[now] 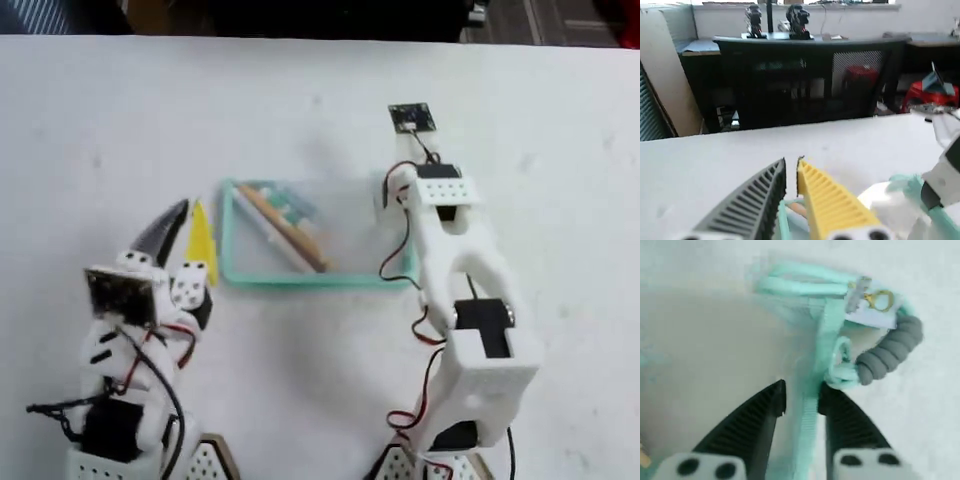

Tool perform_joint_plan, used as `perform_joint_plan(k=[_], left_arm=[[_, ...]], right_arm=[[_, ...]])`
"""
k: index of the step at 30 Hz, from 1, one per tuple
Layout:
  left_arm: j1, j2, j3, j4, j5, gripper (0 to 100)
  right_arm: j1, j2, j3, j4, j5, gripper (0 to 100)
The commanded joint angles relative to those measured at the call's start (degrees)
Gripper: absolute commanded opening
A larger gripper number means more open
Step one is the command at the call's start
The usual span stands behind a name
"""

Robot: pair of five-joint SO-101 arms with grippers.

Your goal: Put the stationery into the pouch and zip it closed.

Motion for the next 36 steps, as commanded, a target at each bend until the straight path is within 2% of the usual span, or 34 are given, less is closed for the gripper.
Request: perform_joint_plan(k=[1, 3, 10, 14, 16, 19, 23, 25, 31, 36], left_arm=[[2.95, 13.49, -8.88, -1.67, -4.13, 7], [2.77, 22.99, -15.47, -1.67, -4.57, 7], [1.19, 59.12, -39.82, -1.67, -4.22, 7], [1.19, 71.52, -45.45, -1.32, -3.25, 6], [1.1, 73.27, -45.36, -1.49, -0.7, 2], [-0.66, 73.45, -45.71, -1.32, 0.0, 2], [-5.58, 73.71, -48.97, -0.7, -0.18, 2], [-8.66, 73.63, -52.13, 2.02, -0.44, 2], [-13.14, 73.89, -64.88, 14.51, -10.2, 2], [-16.22, 73.54, -73.23, 23.74, -11.16, 2]], right_arm=[[0.75, -2.77, 0.53, 0.66, 0.0, 5.3], [1.45, -3.21, 0.7, 0.13, 0.0, 1.2], [2.59, -5.05, 0.97, 0.13, 0.0, 1.6], [2.59, -5.14, 0.97, 0.13, 0.0, 1.6], [3.03, -5.85, 0.97, 0.13, 0.0, 1.6], [4.44, -8.13, 0.97, 0.31, -0.35, 1.6], [6.9, -14.02, 0.97, 1.89, -4.84, 1.6], [6.81, -17.8, 0.97, 4.18, -4.75, 1.6], [4.26, -30.37, 0.26, 8.4, -4.75, 1.8], [3.3, -39.96, -8.79, 17.63, -4.75, 1.8]])
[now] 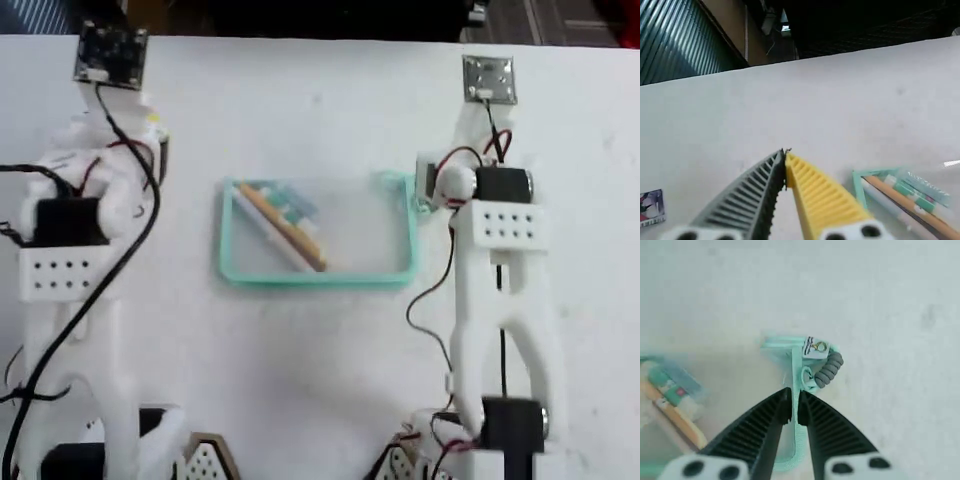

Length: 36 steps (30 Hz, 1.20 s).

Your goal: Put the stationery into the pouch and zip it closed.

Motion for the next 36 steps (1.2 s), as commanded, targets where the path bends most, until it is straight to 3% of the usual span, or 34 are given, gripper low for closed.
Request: perform_joint_plan(k=[1, 5, 10, 15, 28, 36], left_arm=[[-2.42, -0.75, -10.37, 9.49, -0.88, 2], [-1.71, -0.75, -19.69, 22.59, -0.53, 2], [-0.31, -1.1, -30.95, 33.41, -0.53, 2], [2.15, -6.02, -36.22, 40.44, -0.44, 2], [2.77, -32.75, -35.16, 42.64, -0.44, 2], [2.68, -48.22, -23.3, 41.41, -0.44, 2]], right_arm=[[-0.75, -8.13, -10.11, 8.66, -0.44, 1.8], [-2.07, -11.56, -21.63, 20.44, 0.18, 1.8], [-6.02, -13.32, -32.53, 30.64, 3.16, 1.8], [-7.69, -16.04, -35.16, 32.57, 3.08, 1.6], [-7.69, -39.34, -29.54, 32.75, 3.16, 1.5], [-7.6, -58.95, -17.14, 32.57, 3.08, 1.5]])
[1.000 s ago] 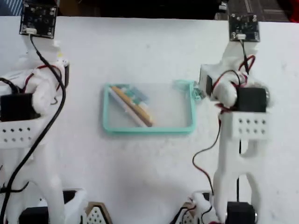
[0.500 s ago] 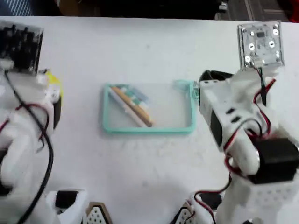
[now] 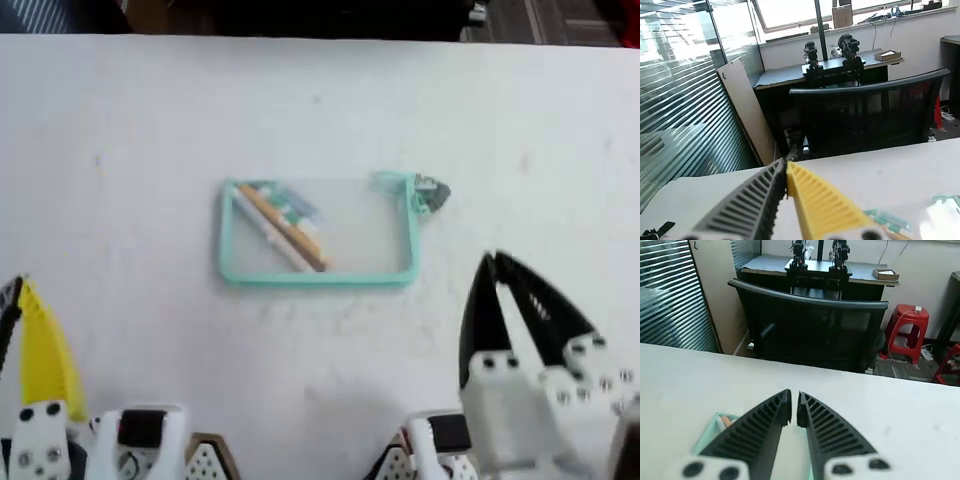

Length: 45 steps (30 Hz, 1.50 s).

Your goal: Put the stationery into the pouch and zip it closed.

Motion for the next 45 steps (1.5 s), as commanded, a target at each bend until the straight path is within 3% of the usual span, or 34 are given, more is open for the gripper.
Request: perform_joint_plan(k=[1, 12, 30, 38, 45], left_arm=[[0.22, -7.34, 8.0, -1.49, -0.09, 2], [0.4, -34.51, 34.2, -12.13, -0.53, 2], [0.48, -33.45, 39.03, -13.98, -2.64, 2], [0.48, -33.45, 55.03, -22.95, -4.66, 2], [0.48, -33.45, 66.2, -29.89, -4.66, 2]], right_arm=[[-0.4, -7.69, 3.69, 0.92, 0.53, 1.5], [-0.48, -33.89, 15.12, -1.98, 0.53, 1.6], [-0.22, -33.63, 15.21, -1.89, 0.53, 1.6], [-0.22, -33.63, 16.62, -1.98, 0.97, 1.6], [-0.57, -33.63, 33.05, -9.8, 1.14, 1.7]])
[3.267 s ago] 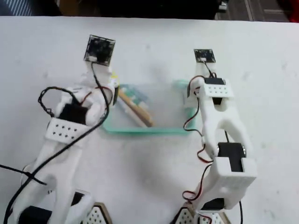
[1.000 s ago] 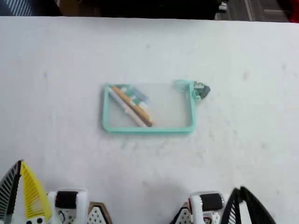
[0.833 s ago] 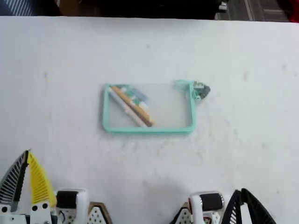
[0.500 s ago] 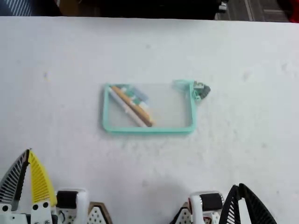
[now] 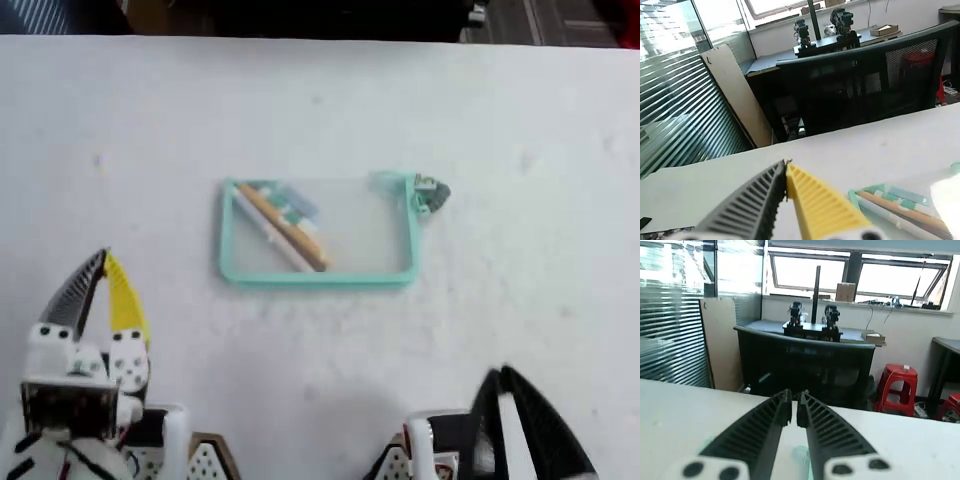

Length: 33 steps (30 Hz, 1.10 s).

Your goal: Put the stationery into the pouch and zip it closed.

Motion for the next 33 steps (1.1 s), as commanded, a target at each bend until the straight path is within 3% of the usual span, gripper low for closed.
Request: perform_joint_plan(k=[1, 8, 24, 33], left_arm=[[0.31, 0.13, 6.33, -5.89, -0.62, 2], [0.22, 0.13, 21.01, -14.68, -0.62, 2], [0.48, 0.13, 40.26, -23.21, -0.18, 2], [0.48, 0.22, 50.29, -29.98, -0.62, 2]], right_arm=[[-0.48, -0.31, 9.14, -7.16, 0.88, 1.8], [-0.48, -0.31, 28.4, -22.64, 14.24, 1.8], [-0.92, -0.31, 54.95, -38.81, 14.15, 1.8], [-9.71, -0.31, 69.19, -46.11, 14.15, 1.8]])
